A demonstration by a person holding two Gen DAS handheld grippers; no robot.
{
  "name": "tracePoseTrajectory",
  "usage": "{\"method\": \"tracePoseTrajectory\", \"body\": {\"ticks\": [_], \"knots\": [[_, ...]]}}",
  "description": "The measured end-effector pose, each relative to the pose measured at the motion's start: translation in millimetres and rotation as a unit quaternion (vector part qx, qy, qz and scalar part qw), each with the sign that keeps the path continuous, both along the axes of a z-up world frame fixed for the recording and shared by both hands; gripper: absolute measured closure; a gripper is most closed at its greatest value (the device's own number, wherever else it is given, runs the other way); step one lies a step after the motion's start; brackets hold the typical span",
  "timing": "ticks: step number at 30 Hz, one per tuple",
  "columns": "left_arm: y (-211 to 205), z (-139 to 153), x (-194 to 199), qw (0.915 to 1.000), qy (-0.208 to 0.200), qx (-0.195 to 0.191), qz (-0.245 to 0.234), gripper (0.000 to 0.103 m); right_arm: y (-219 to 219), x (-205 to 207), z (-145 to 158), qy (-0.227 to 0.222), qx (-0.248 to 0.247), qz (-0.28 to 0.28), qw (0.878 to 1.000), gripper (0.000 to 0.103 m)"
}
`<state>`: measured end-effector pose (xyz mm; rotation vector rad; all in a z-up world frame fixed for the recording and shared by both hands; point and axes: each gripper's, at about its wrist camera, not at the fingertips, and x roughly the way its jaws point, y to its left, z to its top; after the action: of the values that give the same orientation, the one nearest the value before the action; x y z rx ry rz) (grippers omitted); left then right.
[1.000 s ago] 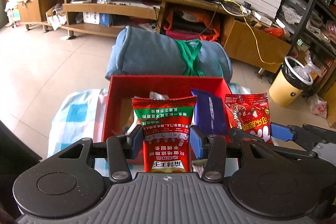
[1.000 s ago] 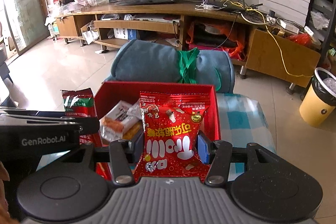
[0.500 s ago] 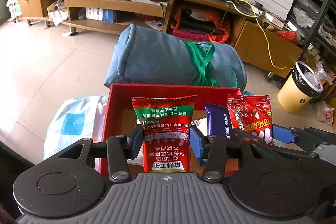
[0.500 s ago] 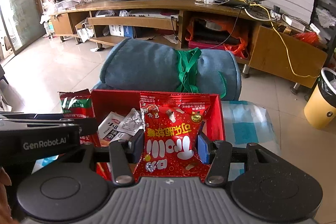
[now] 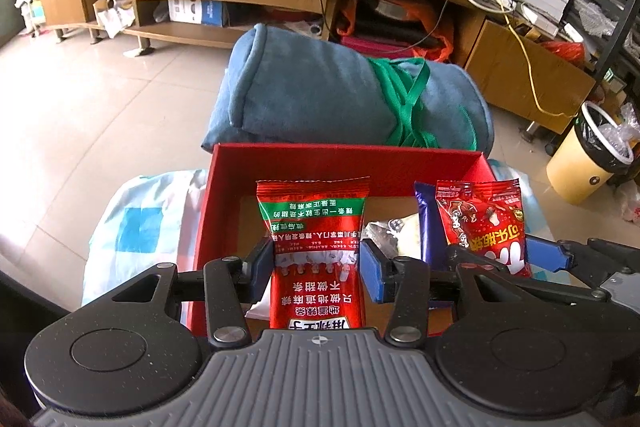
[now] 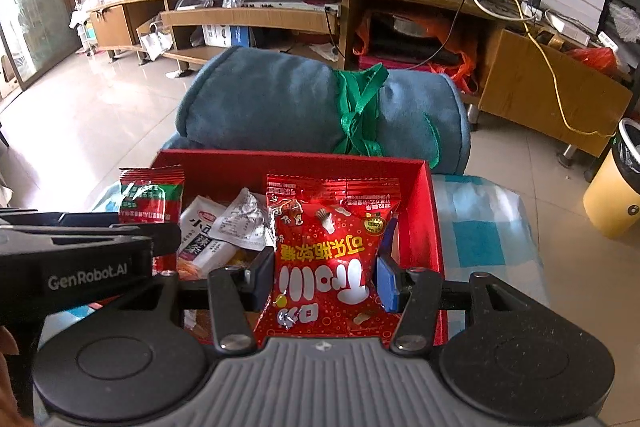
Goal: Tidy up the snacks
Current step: 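Open both tools to drop the red packets into the box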
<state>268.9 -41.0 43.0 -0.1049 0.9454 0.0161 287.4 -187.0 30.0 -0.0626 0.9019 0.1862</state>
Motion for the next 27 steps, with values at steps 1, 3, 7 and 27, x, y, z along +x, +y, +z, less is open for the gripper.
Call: {"method": "tracePoseTrajectory", "body": {"ticks": [1, 3, 7, 27], "knots": [[0, -2, 1, 1.0000, 0.003, 0.001, 0.001, 0.050, 0, 1, -3, 0.003, -0.001, 0.000, 1.000, 0.054], [0, -7, 3, 1.0000, 0.008, 0.004, 0.003, 0.050, 2, 4, -8, 0.009, -0.004, 0.000, 1.000, 0.054], [-2, -14, 7, 0.9998, 0.017, 0.010, 0.006, 0.050, 2, 8, -16, 0.018, -0.009, 0.000, 1.000, 0.054], [-6, -31, 12, 0.9990, 0.034, 0.026, 0.009, 0.056, 3, 18, -34, 0.029, -0.031, -0.005, 0.999, 0.053]]}}
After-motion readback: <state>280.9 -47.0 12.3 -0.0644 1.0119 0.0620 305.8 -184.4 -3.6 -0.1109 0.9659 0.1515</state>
